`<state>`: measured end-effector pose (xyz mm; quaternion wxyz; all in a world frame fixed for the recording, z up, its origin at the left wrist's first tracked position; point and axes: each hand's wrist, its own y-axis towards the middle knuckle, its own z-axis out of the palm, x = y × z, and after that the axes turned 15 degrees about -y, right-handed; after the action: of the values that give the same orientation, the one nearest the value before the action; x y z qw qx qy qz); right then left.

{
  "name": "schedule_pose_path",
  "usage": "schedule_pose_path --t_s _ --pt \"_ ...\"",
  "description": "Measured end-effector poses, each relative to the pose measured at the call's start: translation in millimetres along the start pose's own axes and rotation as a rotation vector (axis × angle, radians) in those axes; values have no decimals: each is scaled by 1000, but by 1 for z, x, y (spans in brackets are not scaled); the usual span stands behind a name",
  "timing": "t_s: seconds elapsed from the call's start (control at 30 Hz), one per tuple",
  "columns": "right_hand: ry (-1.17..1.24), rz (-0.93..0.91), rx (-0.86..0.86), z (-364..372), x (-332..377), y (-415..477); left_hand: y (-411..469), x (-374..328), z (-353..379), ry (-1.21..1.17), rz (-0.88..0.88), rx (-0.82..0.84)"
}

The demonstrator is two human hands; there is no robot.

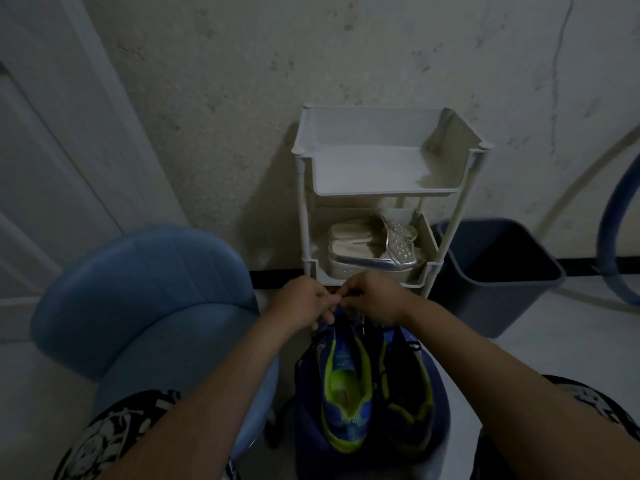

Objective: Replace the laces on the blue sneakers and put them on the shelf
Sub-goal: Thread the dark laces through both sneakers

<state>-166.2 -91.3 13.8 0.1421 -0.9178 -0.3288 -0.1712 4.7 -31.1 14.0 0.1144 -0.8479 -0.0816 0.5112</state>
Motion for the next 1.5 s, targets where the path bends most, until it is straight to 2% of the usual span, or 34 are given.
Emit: schedule_pose_path --t_s 0.3,0.4,0.5,0.67,0.9,1.1,1.27,1.5 --pt "-101 75 -21 0 -8 0 2 9 3 -195 -24 -102" --pt "-176 111 -35 4 -9 0 -1 13 8 -79 -88 -106" --pt "-241 137 50 11 -8 -1 -8 20 22 141 -167 -12" --pt "-299 123 116 21 -5 -2 -12 24 34 153 -204 -11" --pt "-421 64 83 34 4 -4 -11 25 33 -146 -372 -79" --pt "-497 43 78 44 13 -3 -19 28 27 -446 -427 -135" --pt "-507 53 92 48 15 -1 -20 29 24 -486 -440 -112" --pt "-471 71 86 54 18 -3 -20 26 25 -408 -398 -131"
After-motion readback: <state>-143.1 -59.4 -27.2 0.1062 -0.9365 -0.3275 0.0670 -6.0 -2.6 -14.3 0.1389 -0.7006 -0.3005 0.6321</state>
